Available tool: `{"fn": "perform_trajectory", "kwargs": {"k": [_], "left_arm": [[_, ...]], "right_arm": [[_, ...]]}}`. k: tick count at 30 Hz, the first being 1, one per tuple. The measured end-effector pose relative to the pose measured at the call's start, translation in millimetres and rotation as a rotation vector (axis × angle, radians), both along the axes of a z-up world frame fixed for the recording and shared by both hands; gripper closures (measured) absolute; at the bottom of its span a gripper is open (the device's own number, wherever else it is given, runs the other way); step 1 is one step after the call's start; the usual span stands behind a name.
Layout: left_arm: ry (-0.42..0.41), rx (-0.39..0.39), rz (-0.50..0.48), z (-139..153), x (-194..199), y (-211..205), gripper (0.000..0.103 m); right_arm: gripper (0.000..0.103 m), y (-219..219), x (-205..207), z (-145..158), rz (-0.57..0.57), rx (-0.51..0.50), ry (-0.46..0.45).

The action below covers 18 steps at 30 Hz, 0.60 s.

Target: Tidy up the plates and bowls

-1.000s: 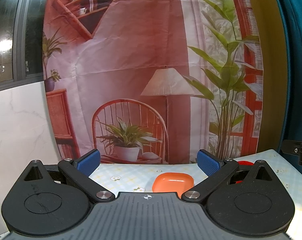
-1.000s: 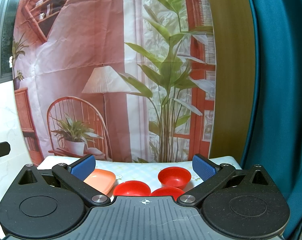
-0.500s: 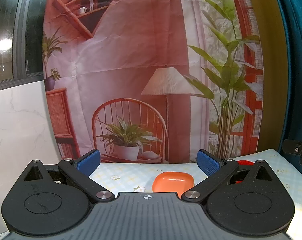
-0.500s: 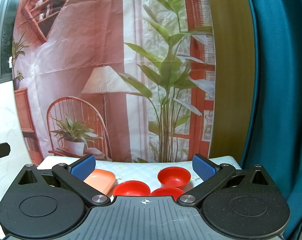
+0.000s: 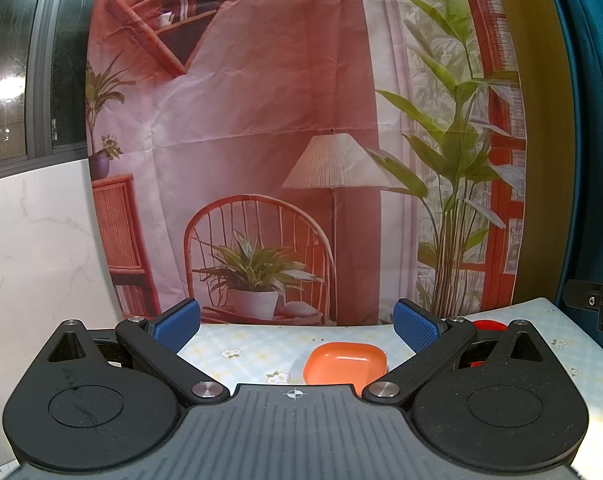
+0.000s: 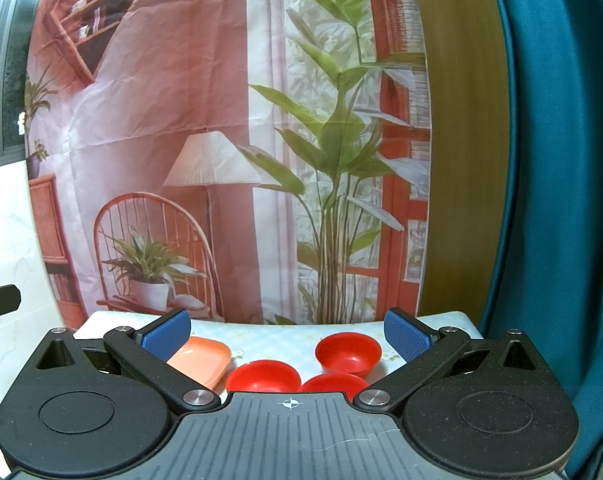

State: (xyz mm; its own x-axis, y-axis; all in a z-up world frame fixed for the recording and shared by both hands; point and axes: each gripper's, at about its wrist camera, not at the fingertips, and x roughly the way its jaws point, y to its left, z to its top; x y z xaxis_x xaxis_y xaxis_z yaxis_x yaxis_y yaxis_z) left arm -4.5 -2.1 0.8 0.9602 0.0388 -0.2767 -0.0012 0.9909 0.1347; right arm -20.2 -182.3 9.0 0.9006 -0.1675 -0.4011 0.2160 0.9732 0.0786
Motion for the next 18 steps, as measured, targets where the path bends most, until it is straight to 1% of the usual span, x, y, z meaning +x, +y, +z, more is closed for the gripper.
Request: {"fn": "perform_trajectory", "kwargs": {"k": [18], "left_arm": [[0.002, -0.001, 0.001, 0.1, 0.5, 0.7, 0.0]], "right_arm": [[0.0, -0.9, 1.2, -3.5, -0.001, 0.0, 0.001]]}}
